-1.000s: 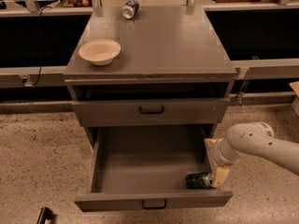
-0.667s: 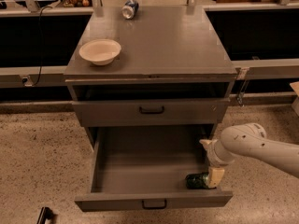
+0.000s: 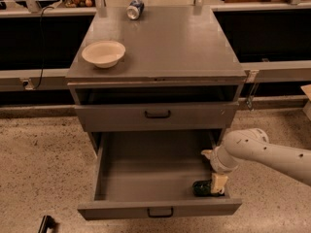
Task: Pick green can from middle drawer and place on counter
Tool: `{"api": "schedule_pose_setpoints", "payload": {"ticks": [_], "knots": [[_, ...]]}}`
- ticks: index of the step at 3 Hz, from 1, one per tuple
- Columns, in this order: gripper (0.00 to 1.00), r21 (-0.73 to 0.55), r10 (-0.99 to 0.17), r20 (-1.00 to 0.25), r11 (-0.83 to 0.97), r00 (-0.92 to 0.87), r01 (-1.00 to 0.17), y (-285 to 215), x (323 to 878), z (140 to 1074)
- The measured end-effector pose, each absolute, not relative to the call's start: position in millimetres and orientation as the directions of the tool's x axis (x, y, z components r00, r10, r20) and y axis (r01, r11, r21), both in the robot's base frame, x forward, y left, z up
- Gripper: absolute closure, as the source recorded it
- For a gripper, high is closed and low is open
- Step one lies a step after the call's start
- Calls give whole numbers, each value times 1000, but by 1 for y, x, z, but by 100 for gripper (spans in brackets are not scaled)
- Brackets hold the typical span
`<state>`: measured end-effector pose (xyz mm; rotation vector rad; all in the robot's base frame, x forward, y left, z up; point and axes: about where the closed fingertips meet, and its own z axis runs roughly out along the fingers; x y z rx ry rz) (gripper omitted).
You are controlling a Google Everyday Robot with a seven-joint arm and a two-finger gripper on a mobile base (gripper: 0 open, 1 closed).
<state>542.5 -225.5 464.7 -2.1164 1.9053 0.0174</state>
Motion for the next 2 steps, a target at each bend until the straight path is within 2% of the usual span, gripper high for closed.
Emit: {"api": "schedule_pose_setpoints", "payload": {"ticks": [2], "knots": [[12,-166,-970,-195,-113,145,-980,-221,551,442]]}}
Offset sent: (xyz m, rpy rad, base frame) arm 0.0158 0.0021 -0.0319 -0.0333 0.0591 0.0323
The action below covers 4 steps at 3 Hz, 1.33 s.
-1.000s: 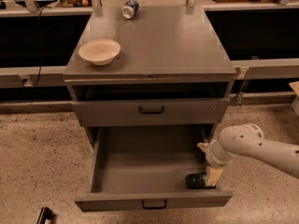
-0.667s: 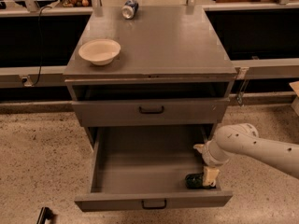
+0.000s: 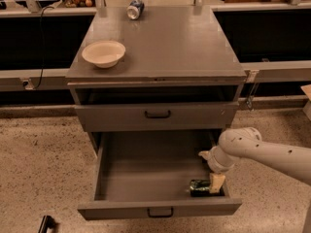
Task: Pick green can from middle drawer and place on counter
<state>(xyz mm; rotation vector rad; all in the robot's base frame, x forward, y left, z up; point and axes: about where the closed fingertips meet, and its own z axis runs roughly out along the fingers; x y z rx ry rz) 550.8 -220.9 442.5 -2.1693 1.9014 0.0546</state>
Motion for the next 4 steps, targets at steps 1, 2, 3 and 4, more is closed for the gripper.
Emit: {"api": "schedule_pose_setpoints", "payload": {"ticks": [1,2,3,4], "knots": [[11,-149,-969,-196,-120,148,-981,-224,556,430],[13,-110,-969,-206,-115,135,-987,-229,564,412],[12,-82,-964,-235,-109,126,-991,-233,569,398],[13,-70,-956,-258,-123,137,-990,-233,574,387]]}}
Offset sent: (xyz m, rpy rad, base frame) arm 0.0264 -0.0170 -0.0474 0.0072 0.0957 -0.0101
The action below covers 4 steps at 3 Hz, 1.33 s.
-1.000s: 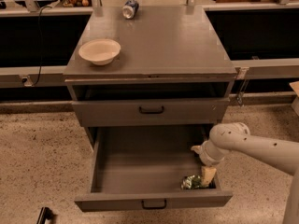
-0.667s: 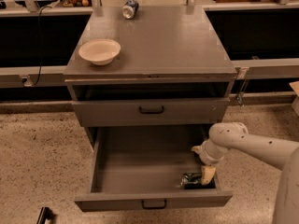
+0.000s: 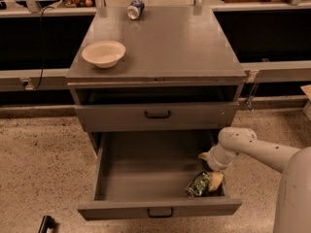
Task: Pick green can from middle drawer and place on counter
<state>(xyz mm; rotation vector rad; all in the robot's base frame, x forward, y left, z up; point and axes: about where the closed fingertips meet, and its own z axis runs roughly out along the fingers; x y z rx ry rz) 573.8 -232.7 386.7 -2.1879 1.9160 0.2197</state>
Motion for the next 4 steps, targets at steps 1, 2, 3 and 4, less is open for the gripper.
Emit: {"api": "schedule_pose_setpoints", "payload": {"ticks": [1,2,3,4], "knots": [[31,-74,-948,-272,-152,167,-986,-234,572,376],[46,-125,-930,-290,-197,226,-972,-231,568,380],[30,-162,-907,-297,-260,298,-952,-224,560,385],[7,-175,-890,-283,-319,358,-932,-216,553,387]]}}
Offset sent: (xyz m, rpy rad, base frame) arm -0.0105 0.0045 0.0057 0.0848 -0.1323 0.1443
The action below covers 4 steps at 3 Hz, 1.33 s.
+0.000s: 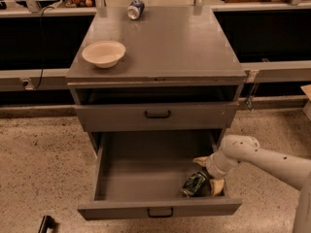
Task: Pick green can from middle drawer and place on counter
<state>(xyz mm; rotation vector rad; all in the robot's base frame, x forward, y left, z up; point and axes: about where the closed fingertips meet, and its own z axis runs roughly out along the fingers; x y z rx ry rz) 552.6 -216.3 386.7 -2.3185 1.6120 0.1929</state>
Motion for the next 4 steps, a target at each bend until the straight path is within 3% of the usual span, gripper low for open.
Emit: {"api": "schedule_pose_setpoints", "payload": {"ticks": [1,3,4], "knots": [[0,-183,-885,-232,-368,403,-912,-208,549,388],[0,-157,-856,-246,-429,456,-890,-203,547,381],[0,-89,-756,-231,-610,612,-787,-185,543,369]]}}
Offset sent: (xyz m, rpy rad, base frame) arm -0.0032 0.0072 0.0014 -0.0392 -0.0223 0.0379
